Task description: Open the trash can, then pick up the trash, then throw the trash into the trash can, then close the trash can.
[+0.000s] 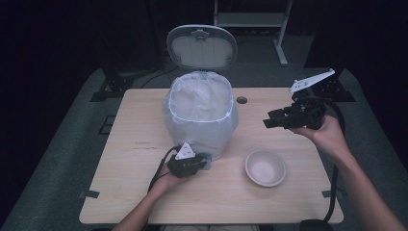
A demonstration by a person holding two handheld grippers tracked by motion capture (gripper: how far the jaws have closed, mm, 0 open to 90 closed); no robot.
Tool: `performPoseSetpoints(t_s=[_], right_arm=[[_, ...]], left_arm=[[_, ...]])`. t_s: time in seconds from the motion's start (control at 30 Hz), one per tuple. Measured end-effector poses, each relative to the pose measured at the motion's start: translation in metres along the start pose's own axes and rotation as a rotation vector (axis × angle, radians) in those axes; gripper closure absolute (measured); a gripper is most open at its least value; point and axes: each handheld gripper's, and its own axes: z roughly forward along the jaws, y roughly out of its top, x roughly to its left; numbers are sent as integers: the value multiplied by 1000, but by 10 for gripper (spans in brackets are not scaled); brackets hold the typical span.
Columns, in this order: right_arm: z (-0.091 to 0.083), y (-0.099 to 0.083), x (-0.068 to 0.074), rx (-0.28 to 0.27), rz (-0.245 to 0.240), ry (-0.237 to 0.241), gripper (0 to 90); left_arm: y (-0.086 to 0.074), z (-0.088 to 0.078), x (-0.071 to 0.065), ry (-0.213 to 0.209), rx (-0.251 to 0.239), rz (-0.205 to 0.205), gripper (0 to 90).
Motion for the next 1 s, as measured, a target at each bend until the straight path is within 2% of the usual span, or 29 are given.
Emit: performPoseSetpoints(t_s=[0.17, 0.37, 0.53, 1.0], right_arm=[[3, -17, -2, -4, 10, 1, 529], [4, -26, -1, -7, 5, 2, 525], [4, -30, 2, -18, 2, 2, 521], [14, -44, 10, -5, -20, 15, 500]], left_arm=[[0, 0, 0, 1, -3, -4, 713], [0, 0, 0, 1, -3, -7, 713], [0, 0, -1, 2, -3, -8, 713], [0, 0, 0, 3, -4, -6, 713]])
